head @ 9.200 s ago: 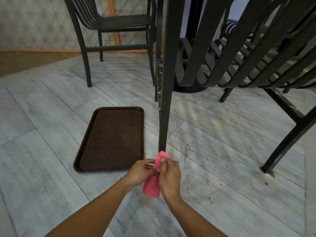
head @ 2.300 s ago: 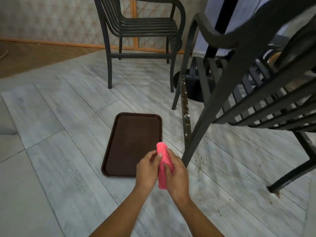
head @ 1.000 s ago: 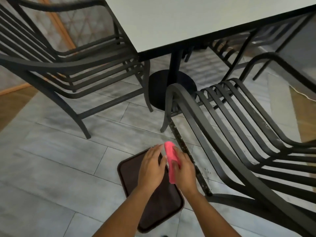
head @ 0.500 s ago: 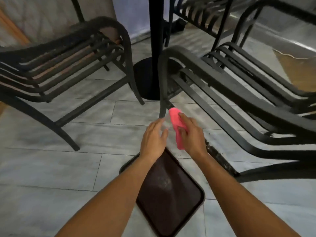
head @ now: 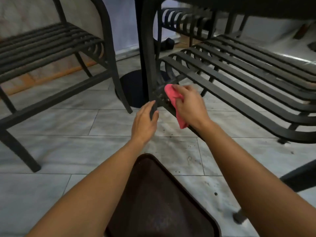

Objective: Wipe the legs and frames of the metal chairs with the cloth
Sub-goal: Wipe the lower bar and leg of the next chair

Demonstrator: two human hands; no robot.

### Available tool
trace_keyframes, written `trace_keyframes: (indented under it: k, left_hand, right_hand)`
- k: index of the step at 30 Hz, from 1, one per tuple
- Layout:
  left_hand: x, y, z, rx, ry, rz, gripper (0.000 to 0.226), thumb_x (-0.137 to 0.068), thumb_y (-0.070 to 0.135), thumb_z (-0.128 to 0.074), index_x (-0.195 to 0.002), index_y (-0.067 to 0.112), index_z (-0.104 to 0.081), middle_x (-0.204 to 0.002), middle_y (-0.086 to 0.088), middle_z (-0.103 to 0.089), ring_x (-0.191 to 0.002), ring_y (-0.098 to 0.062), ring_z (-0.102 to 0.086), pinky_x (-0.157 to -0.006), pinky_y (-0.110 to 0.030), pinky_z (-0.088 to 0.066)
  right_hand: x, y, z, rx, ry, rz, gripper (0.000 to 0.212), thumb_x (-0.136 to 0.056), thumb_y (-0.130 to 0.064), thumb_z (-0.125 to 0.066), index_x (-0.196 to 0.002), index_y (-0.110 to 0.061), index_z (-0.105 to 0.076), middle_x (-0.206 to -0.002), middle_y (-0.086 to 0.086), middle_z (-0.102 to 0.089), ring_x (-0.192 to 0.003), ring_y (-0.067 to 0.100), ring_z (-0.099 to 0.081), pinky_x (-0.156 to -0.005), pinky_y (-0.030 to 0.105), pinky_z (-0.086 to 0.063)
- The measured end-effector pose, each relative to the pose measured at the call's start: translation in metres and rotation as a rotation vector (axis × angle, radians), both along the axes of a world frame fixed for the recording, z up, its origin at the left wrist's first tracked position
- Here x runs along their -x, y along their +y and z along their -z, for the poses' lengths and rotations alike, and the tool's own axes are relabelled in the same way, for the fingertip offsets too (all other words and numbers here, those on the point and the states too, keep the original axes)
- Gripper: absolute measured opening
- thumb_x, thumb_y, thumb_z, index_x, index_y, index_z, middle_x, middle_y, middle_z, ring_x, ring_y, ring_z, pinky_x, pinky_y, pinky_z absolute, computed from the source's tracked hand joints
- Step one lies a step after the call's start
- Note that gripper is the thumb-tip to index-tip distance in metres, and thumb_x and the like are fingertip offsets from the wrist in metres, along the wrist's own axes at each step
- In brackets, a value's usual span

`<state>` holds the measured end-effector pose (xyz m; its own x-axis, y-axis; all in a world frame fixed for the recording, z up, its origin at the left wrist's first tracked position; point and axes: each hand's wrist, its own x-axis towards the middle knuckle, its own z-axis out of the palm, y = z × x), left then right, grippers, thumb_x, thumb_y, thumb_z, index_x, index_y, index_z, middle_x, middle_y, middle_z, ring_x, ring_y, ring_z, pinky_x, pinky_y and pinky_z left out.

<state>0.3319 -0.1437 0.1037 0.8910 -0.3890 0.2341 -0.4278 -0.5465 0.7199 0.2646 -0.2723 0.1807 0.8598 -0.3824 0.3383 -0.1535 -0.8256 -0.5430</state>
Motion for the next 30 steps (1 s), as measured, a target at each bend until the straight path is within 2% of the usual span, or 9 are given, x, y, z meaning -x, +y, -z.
trace_keyframes:
  k: [3, 6, 10, 15, 22, 30]
  left_hand:
    - [-0.015, -0.007, 0.011, 0.013, -0.058, 0.003, 0.045, -0.098, 0.029, -0.043, -0.141, 0.021, -0.037, -0.147, 0.000, -0.038, -0.137, -0.014, -0.031, -0.107, -0.023, -0.023]
    - [-0.028, -0.011, 0.017, 0.013, -0.065, 0.001, 0.047, -0.098, 0.029, -0.042, -0.143, 0.022, -0.033, -0.151, 0.001, -0.032, -0.140, -0.014, -0.025, -0.108, -0.023, -0.019]
    - [-0.041, -0.013, 0.023, -0.014, -0.055, -0.010, 0.049, -0.098, 0.026, -0.041, -0.146, 0.024, -0.028, -0.154, 0.002, -0.024, -0.142, -0.014, -0.020, -0.105, -0.019, -0.013]
    - [-0.051, -0.016, 0.022, -0.001, -0.051, 0.020, 0.052, -0.097, 0.017, -0.041, -0.147, 0.022, -0.025, -0.154, 0.003, -0.024, -0.141, -0.013, -0.022, -0.106, -0.019, -0.015]
    - [-0.053, -0.014, 0.022, 0.069, -0.035, 0.070, 0.055, -0.095, 0.007, -0.040, -0.147, 0.022, -0.025, -0.153, 0.004, -0.026, -0.140, -0.010, -0.024, -0.105, -0.016, -0.018]
    - [-0.051, -0.017, 0.024, 0.093, 0.000, 0.058, 0.058, -0.096, 0.007, -0.038, -0.147, 0.028, -0.021, -0.155, 0.010, -0.021, -0.139, -0.008, -0.026, -0.100, -0.017, -0.023]
  right_hand:
    - [-0.021, -0.003, 0.005, 0.026, 0.022, -0.028, 0.042, -0.090, -0.013, -0.044, -0.130, -0.023, -0.051, -0.123, 0.010, -0.054, -0.109, 0.027, -0.052, -0.088, 0.040, -0.045]
    - [-0.040, -0.001, 0.005, 0.063, 0.080, -0.050, 0.034, -0.092, -0.022, -0.044, -0.124, -0.023, -0.056, -0.116, 0.010, -0.056, -0.103, 0.027, -0.054, -0.082, 0.037, -0.046]
    - [-0.064, 0.002, 0.005, 0.098, 0.170, -0.087, 0.032, -0.091, -0.023, -0.044, -0.119, -0.023, -0.059, -0.112, 0.010, -0.060, -0.100, 0.028, -0.058, -0.080, 0.038, -0.049]
    - [-0.068, 0.005, 0.007, 0.195, 0.248, -0.089, 0.032, -0.091, -0.028, -0.044, -0.120, -0.029, -0.057, -0.113, 0.005, -0.059, -0.102, 0.025, -0.056, -0.073, 0.032, -0.039]
    - [-0.062, 0.011, 0.020, 0.370, 0.227, -0.044, 0.026, -0.095, -0.025, -0.044, -0.117, -0.021, -0.057, -0.110, 0.007, -0.059, -0.100, 0.029, -0.053, -0.068, 0.035, -0.037]
    - [-0.058, 0.009, 0.024, 0.388, 0.199, -0.019, 0.015, -0.094, -0.019, -0.046, -0.102, -0.020, -0.059, -0.087, 0.004, -0.056, -0.089, 0.025, -0.053, -0.060, 0.032, -0.033]
